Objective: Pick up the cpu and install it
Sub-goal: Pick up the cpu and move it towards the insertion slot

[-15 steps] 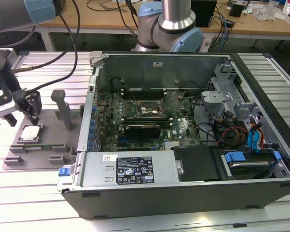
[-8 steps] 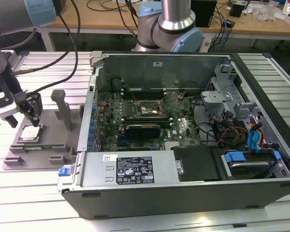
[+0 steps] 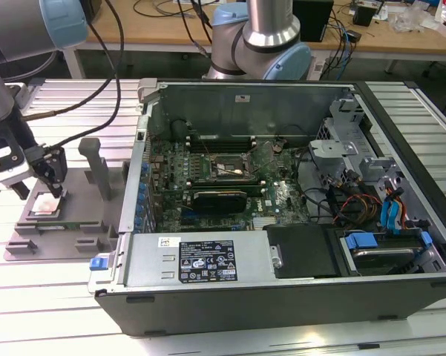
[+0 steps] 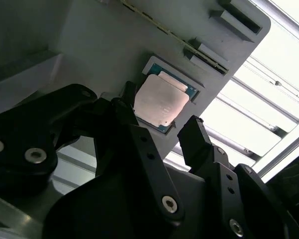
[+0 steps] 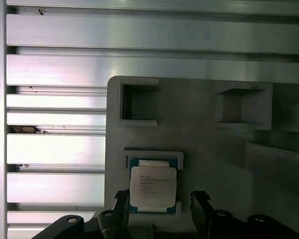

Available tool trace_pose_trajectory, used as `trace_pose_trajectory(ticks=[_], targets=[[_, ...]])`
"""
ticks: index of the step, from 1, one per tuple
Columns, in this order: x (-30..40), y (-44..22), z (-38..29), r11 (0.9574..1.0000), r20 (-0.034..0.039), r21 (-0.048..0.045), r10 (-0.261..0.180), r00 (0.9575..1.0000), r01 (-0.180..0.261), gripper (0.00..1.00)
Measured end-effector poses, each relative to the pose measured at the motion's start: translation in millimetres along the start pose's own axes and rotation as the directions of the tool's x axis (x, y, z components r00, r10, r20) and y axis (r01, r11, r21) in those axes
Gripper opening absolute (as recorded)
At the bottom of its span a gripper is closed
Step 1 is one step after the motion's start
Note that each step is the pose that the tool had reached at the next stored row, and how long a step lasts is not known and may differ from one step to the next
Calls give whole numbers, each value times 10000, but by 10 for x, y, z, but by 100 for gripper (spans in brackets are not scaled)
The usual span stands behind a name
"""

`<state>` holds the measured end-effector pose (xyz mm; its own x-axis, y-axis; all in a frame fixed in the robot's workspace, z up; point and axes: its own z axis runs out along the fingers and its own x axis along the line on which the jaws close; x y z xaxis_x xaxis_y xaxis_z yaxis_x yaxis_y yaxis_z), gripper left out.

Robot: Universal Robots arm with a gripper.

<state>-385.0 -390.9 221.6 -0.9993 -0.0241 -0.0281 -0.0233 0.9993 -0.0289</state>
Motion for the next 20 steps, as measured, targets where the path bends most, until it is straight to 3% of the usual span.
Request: trace_pose_trajectory(ticks=[4,8,20], targets=[[2,-4,51,9999,4,-8,-159,9999,159,62],[19,-30,103,9996,15,-191,-222,9998,222,62],[30,-26,265,9981,28,-242,-566,9984,566,62]])
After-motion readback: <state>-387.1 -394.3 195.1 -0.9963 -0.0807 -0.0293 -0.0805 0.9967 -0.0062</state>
